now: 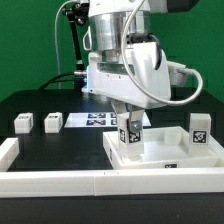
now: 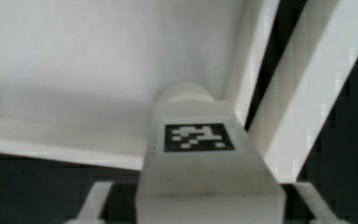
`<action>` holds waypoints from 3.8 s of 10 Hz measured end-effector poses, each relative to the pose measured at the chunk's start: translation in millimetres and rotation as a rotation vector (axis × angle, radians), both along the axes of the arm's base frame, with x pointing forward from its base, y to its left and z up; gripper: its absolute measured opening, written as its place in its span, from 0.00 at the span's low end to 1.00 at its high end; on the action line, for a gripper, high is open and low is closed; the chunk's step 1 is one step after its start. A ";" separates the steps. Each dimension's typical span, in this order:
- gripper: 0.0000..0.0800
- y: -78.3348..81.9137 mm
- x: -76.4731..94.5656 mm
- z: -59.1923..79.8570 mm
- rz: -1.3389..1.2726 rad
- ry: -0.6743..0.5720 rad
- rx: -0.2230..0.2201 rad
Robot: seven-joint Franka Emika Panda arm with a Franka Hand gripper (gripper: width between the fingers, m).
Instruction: Assemble square table
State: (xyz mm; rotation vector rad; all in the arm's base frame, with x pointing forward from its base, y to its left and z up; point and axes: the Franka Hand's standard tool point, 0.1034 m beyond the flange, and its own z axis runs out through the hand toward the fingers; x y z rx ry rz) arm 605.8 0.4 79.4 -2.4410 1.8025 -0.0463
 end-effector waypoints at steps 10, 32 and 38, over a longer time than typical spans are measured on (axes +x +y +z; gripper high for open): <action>0.81 6.4 -0.6 -1.4 0.502 -0.035 -0.029; 0.36 4.8 0.3 -4.7 1.178 -0.093 -0.167; 0.36 8.2 -1.7 -5.5 0.476 -0.077 -0.111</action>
Offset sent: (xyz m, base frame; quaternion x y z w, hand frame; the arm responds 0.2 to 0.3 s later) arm 0.0000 0.0000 0.0000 0.0000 0.0000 -0.0650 0.9979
